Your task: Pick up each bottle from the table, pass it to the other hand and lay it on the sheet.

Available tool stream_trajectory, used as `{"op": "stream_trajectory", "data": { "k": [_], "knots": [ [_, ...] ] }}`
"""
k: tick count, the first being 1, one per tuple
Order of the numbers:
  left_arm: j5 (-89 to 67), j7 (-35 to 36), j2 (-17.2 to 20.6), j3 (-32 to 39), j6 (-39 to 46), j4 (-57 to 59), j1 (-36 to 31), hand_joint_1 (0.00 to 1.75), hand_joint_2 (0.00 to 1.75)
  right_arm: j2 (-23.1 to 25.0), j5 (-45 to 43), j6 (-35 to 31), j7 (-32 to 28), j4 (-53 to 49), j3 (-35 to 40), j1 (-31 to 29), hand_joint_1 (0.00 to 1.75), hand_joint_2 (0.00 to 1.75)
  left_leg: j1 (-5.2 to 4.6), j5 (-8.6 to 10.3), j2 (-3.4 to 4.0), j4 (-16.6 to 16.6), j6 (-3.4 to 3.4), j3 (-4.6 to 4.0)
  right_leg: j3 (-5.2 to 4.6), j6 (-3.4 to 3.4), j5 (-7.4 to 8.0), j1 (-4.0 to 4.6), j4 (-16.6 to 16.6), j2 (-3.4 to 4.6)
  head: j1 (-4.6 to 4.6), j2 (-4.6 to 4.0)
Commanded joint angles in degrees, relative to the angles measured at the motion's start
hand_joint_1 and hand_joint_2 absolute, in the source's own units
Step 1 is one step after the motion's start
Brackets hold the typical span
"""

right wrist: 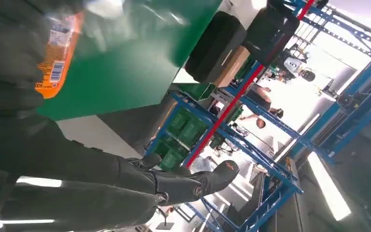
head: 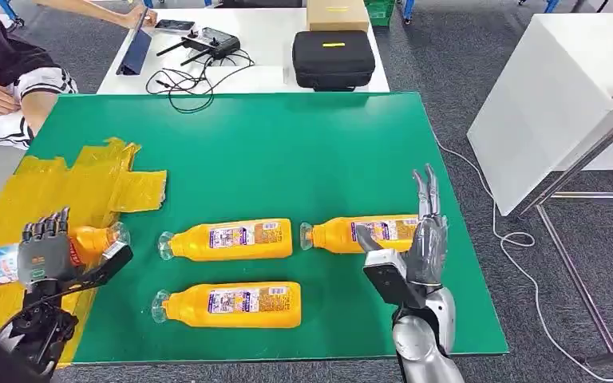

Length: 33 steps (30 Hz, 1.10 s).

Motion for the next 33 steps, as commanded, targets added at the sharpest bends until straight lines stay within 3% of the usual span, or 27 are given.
{"op": "stream_trajectory", "data": {
  "k": [1, 19, 29, 33],
  "knots": [
    [0.96, -1.35, -2.55, 1.25, 0.12, 2.35, -0.39, 0.0, 1.75, 0.13, -0.09, 0.55, 0.18, 3.84, -1.27, -2.76, 0.0, 1.75, -0.02, -0.1, 0.02, -0.14, 0.04, 0.41, 0.39, 0.04, -0.11, 0.0, -0.11, -0.09, 0.02, 0.0],
    [1.54, -2.1, -2.93, 1.81, 0.37, 2.25, -0.56, 0.0, 1.75, 0.18, -0.02, 0.58, 0.29, 4.12, -1.32, -2.98, 0.0, 1.75, -0.04, -0.08, 0.0, -0.12, 0.03, 0.32, 0.32, 0.03, -0.09, -0.01, -0.09, -0.08, 0.02, 0.0],
    [8.14, -13.24, -7.72, 8.04, 1.64, -4.7, -0.02, 0.0, 1.75, -0.27, 1.68, -0.97, 0.74, 5.46, -1.52, -4.38, 0.0, 1.75, -0.05, -0.03, -0.19, -0.06, 0.05, 0.17, 0.22, 0.05, -0.07, -0.01, -0.07, -0.24, 0.0, 0.0],
    [7.87, -15.31, -9.98, 7.84, 1.64, -2.03, -1.03, 0.0, 1.75, -0.23, 1.72, -1.42, 1.3, 5.08, -2.22, -3.84, 0.0, 1.75, -0.07, -0.03, -0.14, -0.07, 0.04, 0.18, 0.22, 0.05, -0.08, -0.02, -0.06, -0.21, 0.02, 0.0]
  ]
}}
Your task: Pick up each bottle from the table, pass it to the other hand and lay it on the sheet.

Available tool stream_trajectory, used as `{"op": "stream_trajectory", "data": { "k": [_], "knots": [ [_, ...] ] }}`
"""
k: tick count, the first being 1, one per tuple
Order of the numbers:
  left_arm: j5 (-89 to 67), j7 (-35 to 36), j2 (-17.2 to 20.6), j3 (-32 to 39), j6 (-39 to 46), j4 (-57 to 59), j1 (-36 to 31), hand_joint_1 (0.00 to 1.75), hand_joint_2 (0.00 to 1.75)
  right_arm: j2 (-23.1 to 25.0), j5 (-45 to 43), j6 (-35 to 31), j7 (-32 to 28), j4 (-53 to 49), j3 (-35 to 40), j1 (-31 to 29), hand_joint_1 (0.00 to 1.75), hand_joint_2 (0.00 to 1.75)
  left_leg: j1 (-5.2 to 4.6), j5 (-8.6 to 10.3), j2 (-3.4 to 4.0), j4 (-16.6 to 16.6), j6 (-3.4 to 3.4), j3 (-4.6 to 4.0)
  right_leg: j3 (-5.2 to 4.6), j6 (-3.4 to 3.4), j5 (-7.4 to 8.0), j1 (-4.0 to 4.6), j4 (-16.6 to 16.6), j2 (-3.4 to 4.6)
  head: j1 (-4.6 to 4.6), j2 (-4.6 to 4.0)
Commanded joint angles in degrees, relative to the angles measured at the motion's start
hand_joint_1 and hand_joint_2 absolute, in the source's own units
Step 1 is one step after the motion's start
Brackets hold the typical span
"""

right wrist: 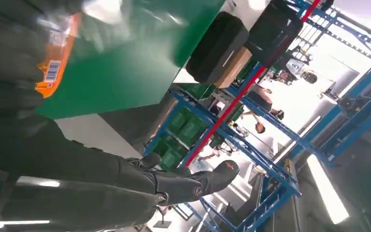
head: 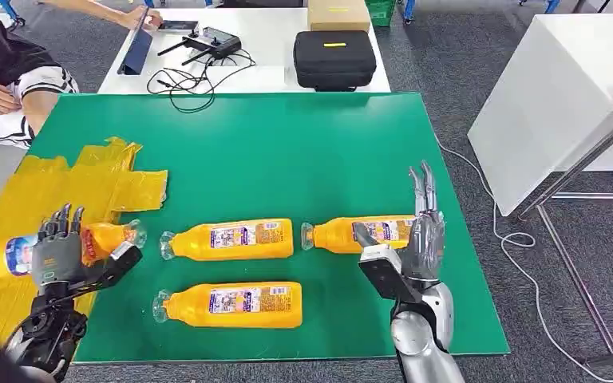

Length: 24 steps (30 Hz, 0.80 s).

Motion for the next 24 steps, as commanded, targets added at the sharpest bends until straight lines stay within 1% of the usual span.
{"op": "stream_trajectory", "data": {
  "k": [1, 2, 3, 4, 5, 6, 7, 8, 9, 10, 12, 14, 15, 16, 17, 18, 19, 20, 21, 22, 23, 24],
  "knots": [
    [0.81, -4.16, -6.15, 3.39, -0.19, -0.09, -1.98, 0.0, 1.75, -0.27, 0.22, -0.61, 0.9, 2.96, -2.26, -1.99, 0.0, 1.75, -0.04, -0.07, -0.09, -0.1, 0.04, 0.3, 0.31, 0.05, -0.11, -0.02, -0.08, -0.18, 0.0, 0.0],
    [0.55, -6.01, -6.42, 2.81, -0.19, -0.42, -1.87, 0.0, 1.75, -0.41, 0.29, -0.54, 0.94, 2.59, -2.43, -1.47, 0.0, 1.75, -0.04, -0.09, -0.19, -0.14, 0.04, 0.4, 0.44, 0.05, -0.17, -0.01, -0.1, -0.31, -0.02, 0.0],
    [-1.25, -7.11, -6.32, 1.1, -0.19, -0.85, -1.67, 0.0, 1.75, -0.53, 0.35, -0.45, 0.92, 2.41, -2.6, -1.19, 0.0, 1.75, -0.05, -0.03, -0.15, -0.07, 0.02, 0.18, 0.2, 0.03, -0.09, -0.02, -0.06, -0.23, -0.02, 0.0],
    [-2.55, -8.21, -6.08, -0.42, -0.58, 0.43, -2.13, 0.0, 1.75, -0.67, 0.38, -0.42, 0.85, 2.42, -2.83, -1.15, 0.0, 1.75, -0.05, -0.07, -0.24, -0.11, 0.03, 0.33, 0.38, 0.04, -0.16, -0.01, -0.1, -0.37, 0.0, 0.0],
    [-3.4, -8.09, -5.92, -1.25, -1.82, 1.03, -2.56, 0.0, 1.75, -0.74, 0.38, -0.38, 0.82, 2.52, -2.96, -1.22, 0.0, 1.75, -0.04, -0.03, -0.18, -0.05, 0.03, 0.13, 0.17, 0.03, -0.09, 0.0, -0.06, -0.26, 0.0, 0.0],
    [-6.96, -6.18, -5.44, -4.12, -3.45, 0.84, -2.79, 0.0, 1.75, -0.87, 0.34, -0.34, 0.72, 2.88, -3.18, -1.47, 0.0, 1.75, -0.03, -0.06, -0.2, -0.05, 0.03, 0.21, 0.25, 0.04, -0.11, 0.01, -0.07, -0.29, -0.02, 0.0],
    [-8.48, -4.96, -5.43, -5.46, -5.31, 0.24, -3.03, 0.0, 1.75, -0.89, 0.24, -0.43, 0.57, 3.36, -3.43, -1.76, 0.0, 1.75, -0.03, -0.09, -0.22, -0.1, 0.04, 0.36, 0.4, 0.05, -0.16, 0.01, -0.1, -0.34, 0.0, 0.0],
    [-8.49, -4.69, -5.25, -7.56, -7.18, -0.82, -3.31, 0.0, 1.75, -0.91, 0.14, -0.43, 0.37, 3.85, -3.67, -2.04, 0.0, 1.75, -0.02, -0.06, -0.16, -0.05, 0.04, 0.21, 0.25, 0.04, -0.11, 0.01, -0.07, -0.27, 0.0, 0.0],
    [-8.37, -4.94, -5.25, -8.19, -8.08, -1.67, -3.51, 0.0, 1.75, -0.88, 0.14, -0.35, 0.2, 4.1, -3.77, -2.15, 0.0, 1.75, -0.01, -0.08, -0.18, -0.06, 0.04, 0.29, 0.33, 0.04, -0.13, 0.02, -0.08, -0.32, -0.02, 0.0],
    [-8.17, -5.32, -5.23, -8.48, -8.63, -2.26, -3.77, 0.0, 1.75, -0.83, 0.16, -0.35, 0.12, 4.2, -3.84, -2.17, 0.0, 1.75, -0.01, -0.03, -0.16, -0.01, 0.03, 0.1, 0.13, 0.03, -0.06, 0.02, -0.05, -0.24, -0.02, 0.0],
    [-5.08, -7.75, -5.7, -8.37, -7.7, -5.14, -3.5, 0.0, 1.75, -0.67, 0.56, -0.42, 0.16, 3.95, -4.03, -1.93, 0.0, 1.75, 0.0, -0.07, -0.22, -0.05, 0.03, 0.29, 0.34, 0.04, -0.13, 0.04, -0.08, -0.35, -0.02, 0.0],
    [-5.05, -7.75, -5.74, -8.42, -7.9, -5.22, -3.62, 0.0, 1.75, -0.67, 0.57, -0.42, 0.17, 3.92, -4.04, -1.9, 0.0, 1.75, -0.01, -0.06, -0.19, -0.05, 0.03, 0.26, 0.31, 0.03, -0.11, 0.03, -0.07, -0.31, -0.02, 0.0],
    [-3.48, -8.75, -6.08, -7.98, -7.31, -6.2, -3.31, 0.0, 0.0, -0.63, 0.66, -0.48, 0.24, 3.61, -4.1, -1.73, 0.0, 1.75, 0.01, -0.02, -0.11, -0.02, 0.02, 0.08, 0.11, 0.02, -0.04, 0.03, -0.06, -0.19, -0.02, 0.0],
    [-1.39, -10.18, -6.46, -7.11, -6.66, -7.13, -3.04, 0.0, 0.0, -0.59, 0.73, -0.54, 0.31, 3.32, -4.18, -1.6, 0.0, 1.75, 0.0, -0.07, -0.13, -0.03, 0.04, 0.2, 0.23, 0.03, -0.09, 0.04, -0.07, -0.25, -0.02, 0.0],
    [8.83, -17.34, -8.14, -3.25, -6.36, -10.21, -2.67, 0.0, 0.0, -0.6, 1.86, -1.39, 0.74, 2.41, -4.29, -1.06, 0.0, 1.75, -0.01, -0.11, -0.13, -0.06, 0.05, 0.3, 0.33, 0.05, -0.14, 0.03, -0.08, -0.27, 0.02, 0.0],
    [18.37, -23.51, -9.44, -0.72, -9.44, -13.81, -2.05, 0.0, 1.75, -0.81, 3.53, -2.09, 1.51, 1.69, -4.23, -0.63, 0.0, 1.75, 0.0, -0.07, -0.11, -0.04, 0.03, 0.19, 0.21, 0.03, -0.1, 0.02, -0.05, -0.21, -0.02, 0.0],
    [28.45, -25.91, -9.84, -2.05, -15.81, -20.1, 0.02, 0.0, 1.75, -1.13, 5.41, -2.85, 2.23, 1.25, -4.1, -0.31, 0.0, 1.75, 0.0, -0.1, -0.19, -0.04, 0.04, 0.25, 0.29, 0.05, -0.15, 0.02, -0.06, -0.3, -0.02, 0.0],
    [47.67, -25.91, -9.76, -7.24, -29.65, -35.59, 5.4, 0.0, 1.75, -2.28, 12.44, -5.77, 4.74, 1.78, -3.62, -0.26, 0.0, 1.75, 0.0, -0.13, -0.21, -0.06, 0.05, 0.33, 0.37, 0.05, -0.19, 0.03, -0.07, -0.34, -0.02, 0.0],
    [64.08, -25.91, -8.25, -9.44, -34.63, -43.58, 8.53, 0.0, 1.75, -2.91, 17.86, -6.3, 7.25, 2.25, -3.24, -0.4, 0.0, 1.75, 0.02, -0.09, -0.24, 0.01, 0.05, 0.13, 0.2, 0.06, -0.15, 0.04, -0.04, -0.35, -0.02, 0.0],
    [68.44, -25.91, -7.46, -10.61, -36.18, -48.35, 10.49, 0.0, 1.75, -3.27, 21.19, -5.65, 9.15, 2.56, -3.03, -0.58, 0.0, 1.75, 0.01, -0.16, -0.2, -0.01, 0.06, 0.26, 0.31, 0.07, -0.2, 0.04, -0.06, -0.33, 0.0, 0.0],
    [77.18, -25.91, -7.72, -10.37, -42.62, -56.96, 13.19, 0.0, 0.0, -4.13, 26.2, -3.38, 12.04, 2.92, -2.95, -0.8, 0.0, 1.75, 0.02, -0.12, 0.02, 0.01, 0.04, 0.1, 0.09, 0.05, -0.09, 0.04, -0.04, -0.07, -0.02, 0.0],
    [81.92, -25.91, -9.63, -7.22, -49.64, -62.48, 14.84, 0.0, 0.0, -4.88, 31.32, -0.71, 14.68, 3.19, -2.68, -1.37, 0.0, 1.75, 0.04, -0.22, 0.09, 0.06, 0.06, 0.17, 0.16, 0.06, -0.15, 0.07, -0.02, -0.02, -0.02, 0.0]
  ]
}}
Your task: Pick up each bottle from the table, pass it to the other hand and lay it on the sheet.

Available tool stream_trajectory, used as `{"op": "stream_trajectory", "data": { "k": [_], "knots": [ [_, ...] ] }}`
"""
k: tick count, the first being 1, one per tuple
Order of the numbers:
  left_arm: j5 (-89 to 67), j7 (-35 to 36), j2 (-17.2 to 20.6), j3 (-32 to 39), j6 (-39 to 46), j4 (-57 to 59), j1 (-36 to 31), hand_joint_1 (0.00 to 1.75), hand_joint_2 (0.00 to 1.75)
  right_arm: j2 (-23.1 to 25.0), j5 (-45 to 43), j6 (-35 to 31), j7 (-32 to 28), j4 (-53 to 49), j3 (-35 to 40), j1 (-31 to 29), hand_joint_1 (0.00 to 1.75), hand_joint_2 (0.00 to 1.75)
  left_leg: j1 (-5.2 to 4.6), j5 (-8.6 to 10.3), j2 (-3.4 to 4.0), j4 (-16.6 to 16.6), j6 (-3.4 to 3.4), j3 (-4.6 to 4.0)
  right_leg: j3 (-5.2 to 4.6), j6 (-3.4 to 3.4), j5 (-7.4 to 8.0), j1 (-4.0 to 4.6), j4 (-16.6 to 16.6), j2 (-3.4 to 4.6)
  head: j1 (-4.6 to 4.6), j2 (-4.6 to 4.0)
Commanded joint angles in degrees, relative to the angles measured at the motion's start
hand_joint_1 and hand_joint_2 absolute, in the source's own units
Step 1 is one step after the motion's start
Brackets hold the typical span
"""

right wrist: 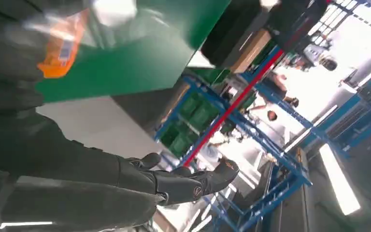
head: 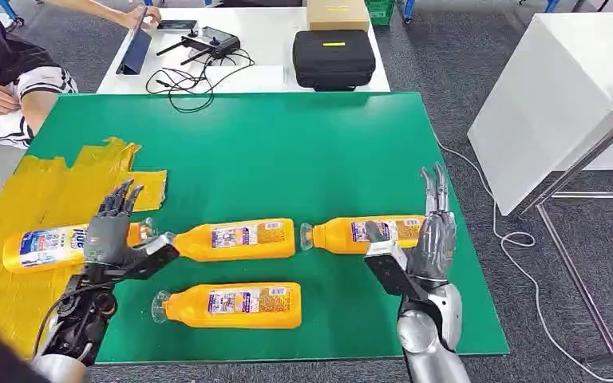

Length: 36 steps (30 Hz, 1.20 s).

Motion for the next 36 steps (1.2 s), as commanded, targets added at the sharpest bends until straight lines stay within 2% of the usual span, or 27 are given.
{"op": "stream_trajectory", "data": {
  "k": [1, 3, 7, 10, 12, 13, 14, 16, 25, 26, 27, 28, 31, 36],
  "knots": [
    [52.77, -2.39, -4.36, -0.84, -34.13, -51.44, 14.41, 0.0, 0.0, -4.9, 27.1, 5.2, 13.98, 2.81, 0.09, -2.37, 0.0, 1.75, 0.05, -0.27, 0.11, 0.04, 0.06, 0.31, 0.32, 0.06, -0.21, 0.08, -0.02, -0.03, 0.0, 0.0],
    [49.72, -2.39, -5.83, -1.46, -34.73, -53.13, 14.2, 0.0, 0.0, -5.94, 29.47, 8.37, 15.09, 4.09, -0.28, -3.3, 0.0, 1.75, 0.05, -0.22, 0.11, 0.08, 0.07, 0.14, 0.14, 0.08, -0.15, 0.06, -0.01, 0.03, 0.0, 0.0],
    [48.11, -2.39, -4.82, -6.15, -31.61, -52.84, 14.05, 0.0, 0.0, -6.86, 30.18, 14.94, 14.48, 10.21, -0.78, -5.87, 0.0, 1.75, -0.03, -0.11, -0.02, -0.03, 0.05, 0.12, 0.17, 0.07, -0.08, 0.0, -0.11, -0.09, 0.0, 0.0],
    [50.1, -2.39, -5.67, -5.76, -35.04, -53.03, 13.39, 0.0, 0.0, -7.46, 30.12, 20.38, 13.49, 18.76, -0.51, -10.25, 0.0, 1.75, -0.03, -0.11, 0.03, -0.07, 0.06, 0.2, 0.27, 0.06, -0.05, 0.0, -0.16, -0.1, 0.02, 0.0],
    [50.1, -2.39, -5.67, -5.76, -35.04, -53.03, 13.39, 0.0, 0.0, -7.46, 30.12, 20.38, 13.49, 18.76, -0.51, -10.25, 0.0, 1.75, -0.01, -0.09, 0.08, -0.06, 0.04, 0.11, 0.16, 0.04, 0.0, 0.01, -0.15, -0.03, 0.0, 0.0],
    [49.44, -2.39, -5.72, -6.64, -35.22, -52.33, 12.98, 0.0, 0.0, -7.57, 28.53, 22.27, 11.09, 22.94, -0.83, -12.53, 0.0, 1.75, -0.02, -0.13, 0.15, -0.11, 0.04, 0.3, 0.31, 0.04, -0.02, 0.01, -0.18, 0.0, 0.0, 0.0],
    [49.37, -2.39, -5.76, -6.92, -35.26, -52.05, 12.82, 0.0, 0.0, -7.65, 28.01, 23.05, 10.46, 24.08, -0.98, -13.28, 0.0, 1.75, -0.02, -0.08, 0.06, -0.07, 0.04, 0.13, 0.16, 0.03, 0.01, -0.01, -0.13, -0.05, 0.02, 0.0],
    [49.18, -2.39, -5.81, -7.62, -35.16, -51.58, 12.69, 0.0, 0.0, -8.0, 27.75, 24.15, 9.96, 26.22, -0.95, -14.66, 0.0, 1.75, -0.05, -0.08, 0.02, -0.14, 0.06, 0.32, 0.34, 0.03, -0.06, -0.03, -0.15, -0.15, 0.0, 0.0],
    [49.2, -2.39, -5.83, -7.82, -35.19, -51.31, 12.62, 0.0, 0.0, -8.16, 27.65, 24.81, 9.72, 27.08, -0.9, -15.27, 0.0, 1.75, -0.03, -0.07, 0.03, -0.12, 0.07, 0.28, 0.31, 0.03, -0.05, -0.02, -0.15, -0.13, 0.0, 0.0],
    [49.26, -2.39, -5.96, -8.05, -35.16, -51.14, 12.52, 0.0, 0.0, -8.38, 27.29, 25.92, 9.28, 28.3, -1.0, -16.23, 0.0, 1.75, -0.03, -0.1, 0.03, -0.17, 0.07, 0.42, 0.44, 0.03, -0.09, -0.01, -0.18, -0.16, 0.0, 0.0],
    [49.73, -2.39, -6.02, -8.27, -35.56, -50.84, 12.36, 0.0, 0.0, -8.63, 26.85, 27.21, 8.46, 30.46, -0.93, -17.55, 0.0, 1.75, -0.02, -0.06, 0.04, -0.09, 0.08, 0.21, 0.23, 0.03, -0.03, -0.01, -0.12, -0.09, 0.0, 0.0],
    [50.15, -2.39, -6.59, -8.66, -36.18, -50.91, 12.17, 0.0, 0.0, -9.44, 26.57, 29.18, 8.0, 35.83, -0.81, -21.42, 0.0, 1.75, -0.02, -0.07, 0.02, -0.09, 0.09, 0.25, 0.26, 0.05, -0.07, -0.04, -0.09, -0.13, -0.02, 0.0],
    [50.1, -2.39, -6.72, -8.8, -36.2, -50.4, 12.04, 0.0, 0.0, -9.44, 26.84, 30.07, 8.42, 37.21, -0.53, -22.32, 0.0, 1.75, -0.02, -0.09, 0.1, -0.07, 0.11, 0.3, 0.31, 0.07, -0.06, -0.03, -0.08, -0.05, -0.02, 0.0],
    [50.62, -2.39, -7.17, -8.31, -36.11, -48.1, 11.44, 0.0, 0.0, -10.31, 29.14, 34.45, 12.79, 42.01, 1.21, -24.92, 0.0, 1.75, -0.05, -0.02, 0.05, -0.04, 0.07, 0.09, 0.12, 0.03, 0.0, -0.03, -0.06, -0.06, 0.0, 0.0]
  ]
}}
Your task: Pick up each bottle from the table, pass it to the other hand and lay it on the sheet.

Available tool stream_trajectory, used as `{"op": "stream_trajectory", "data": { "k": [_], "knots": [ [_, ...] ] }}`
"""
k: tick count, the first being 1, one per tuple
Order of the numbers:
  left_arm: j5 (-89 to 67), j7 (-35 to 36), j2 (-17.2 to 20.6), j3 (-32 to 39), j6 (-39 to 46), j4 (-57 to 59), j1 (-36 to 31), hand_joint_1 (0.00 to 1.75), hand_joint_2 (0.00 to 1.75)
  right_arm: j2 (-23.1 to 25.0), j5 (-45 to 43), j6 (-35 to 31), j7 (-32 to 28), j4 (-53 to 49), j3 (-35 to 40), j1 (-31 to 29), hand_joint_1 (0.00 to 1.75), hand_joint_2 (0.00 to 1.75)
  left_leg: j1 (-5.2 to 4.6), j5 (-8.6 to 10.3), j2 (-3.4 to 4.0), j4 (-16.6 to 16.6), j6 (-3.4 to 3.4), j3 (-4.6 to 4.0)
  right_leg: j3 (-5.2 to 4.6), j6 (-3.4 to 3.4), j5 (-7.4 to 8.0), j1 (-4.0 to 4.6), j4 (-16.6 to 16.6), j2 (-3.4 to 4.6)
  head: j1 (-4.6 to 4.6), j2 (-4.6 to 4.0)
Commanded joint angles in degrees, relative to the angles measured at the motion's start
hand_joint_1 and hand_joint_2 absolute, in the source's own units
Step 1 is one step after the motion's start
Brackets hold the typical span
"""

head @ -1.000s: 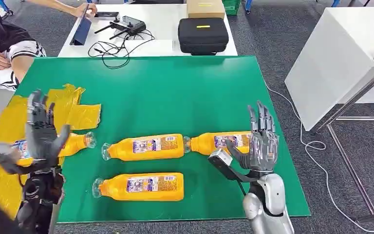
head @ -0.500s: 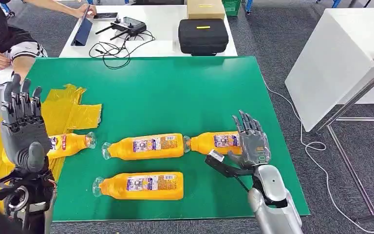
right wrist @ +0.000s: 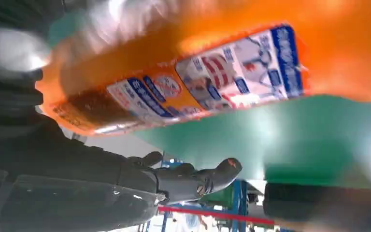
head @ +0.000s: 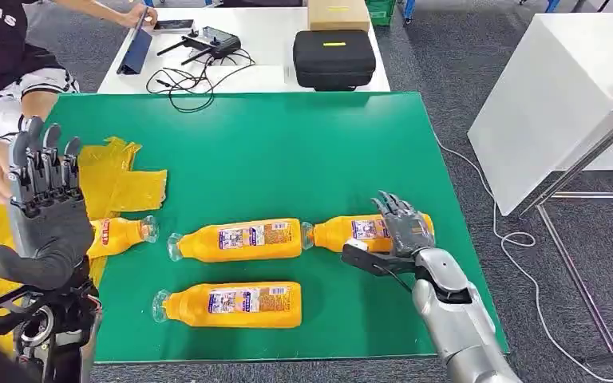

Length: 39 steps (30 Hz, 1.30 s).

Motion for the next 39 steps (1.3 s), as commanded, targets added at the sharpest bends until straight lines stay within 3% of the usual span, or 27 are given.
{"op": "stream_trajectory", "data": {
  "k": [1, 8, 9, 10, 21, 28, 32, 37, 38, 39],
  "knots": [
    [0.58, 0.48, -1.04, -0.27, -0.01, 5.07, -2.41, 0.0, 0.0, -1.63, 2.49, 5.6, 5.12, 13.08, 1.47, -7.79, 0.0, 1.75, -0.03, -0.06, 0.0, -0.08, 0.01, 0.28, 0.26, 0.02, -0.08, -0.01, -0.04, -0.09, 0.0, 0.0],
    [0.68, 0.48, -0.82, 0.39, 0.06, 7.97, -3.69, 0.0, 0.0, -2.36, 3.56, 9.5, 7.77, 14.74, 2.34, -8.59, 0.0, 1.75, -0.01, -0.03, -0.12, -0.11, 0.02, 0.4, 0.4, 0.03, -0.08, 0.01, -0.11, -0.22, 0.0, 0.0],
    [0.6, 0.48, -0.82, 0.46, 0.18, 8.53, -3.91, 0.0, 0.0, -2.58, 3.69, 10.24, 7.86, 14.78, 2.54, -8.5, 0.96, 1.75, 0.0, -0.05, -0.13, -0.16, 0.03, 0.56, 0.57, 0.04, -0.1, 0.03, -0.16, -0.26, 0.0, 0.0],
    [0.67, 0.48, -0.82, 0.54, 0.14, 8.85, -4.15, 0.0, 0.0, -2.7, 3.75, 10.58, 7.86, 14.71, 2.64, -8.51, 1.75, 1.75, -0.02, -0.01, -0.11, -0.11, 0.03, 0.42, 0.43, 0.03, -0.06, 0.0, -0.11, -0.19, -0.02, 0.0],
    [0.43, 0.48, -0.89, 0.66, 0.52, 9.63, -4.52, 0.0, 0.0, -2.8, 3.76, 10.52, 7.76, 14.01, 2.86, -8.31, 1.75, 1.75, -0.02, -0.05, -0.16, -0.1, 0.01, 0.63, 0.67, 0.01, -0.1, 0.01, -0.11, -0.24, 0.0, 0.0],
    [0.09, 0.48, -0.93, 1.93, 1.63, 6.42, -0.15, 0.0, 0.0, -0.65, -0.03, -5.28, 4.7, 6.4, -0.01, -6.08, 1.75, 1.75, -0.03, -0.11, 0.05, -0.16, 0.02, 0.74, 0.71, 0.02, -0.1, 0.01, -0.14, -0.05, 0.0, 0.0],
    [-0.86, 0.48, -1.25, 2.7, 1.83, 8.17, -0.31, 0.0, 0.0, 1.46, -2.46, -14.44, 7.53, -0.03, -3.64, -4.64, 1.75, 1.75, -0.04, -0.13, 0.15, -0.09, 0.01, 0.53, 0.5, 0.02, -0.1, -0.02, -0.02, 0.05, -0.02, 0.0],
    [-0.86, 0.48, -1.25, 2.7, 1.83, 8.17, -0.31, 0.0, 0.0, 1.46, -2.46, -14.44, 7.53, -0.03, -3.64, -4.64, 1.75, 1.75, -0.01, -0.11, 0.09, -0.11, 0.0, 0.54, 0.52, 0.01, -0.09, 0.01, -0.07, -0.01, -0.02, 0.0],
    [-1.61, 0.48, -1.47, 3.29, 1.68, 10.0, -1.53, 0.0, 0.0, 2.37, -3.71, -17.75, 7.39, -0.85, -5.04, -4.57, 1.75, 1.75, -0.02, -0.05, 0.03, -0.08, 0.01, 0.4, 0.4, 0.02, -0.05, -0.01, -0.05, -0.05, 0.0, 0.0],
    [-2.93, 0.48, -1.18, 2.59, 2.38, 11.75, -0.95, 0.0, 1.75, 4.21, -8.75, -21.83, 3.98, -4.71, -8.46, -3.25, 1.75, 1.75, -0.01, -0.1, 0.07, -0.11, 0.01, 0.55, 0.53, 0.03, -0.09, 0.01, -0.08, -0.05, 0.0, 0.0]
  ]
}}
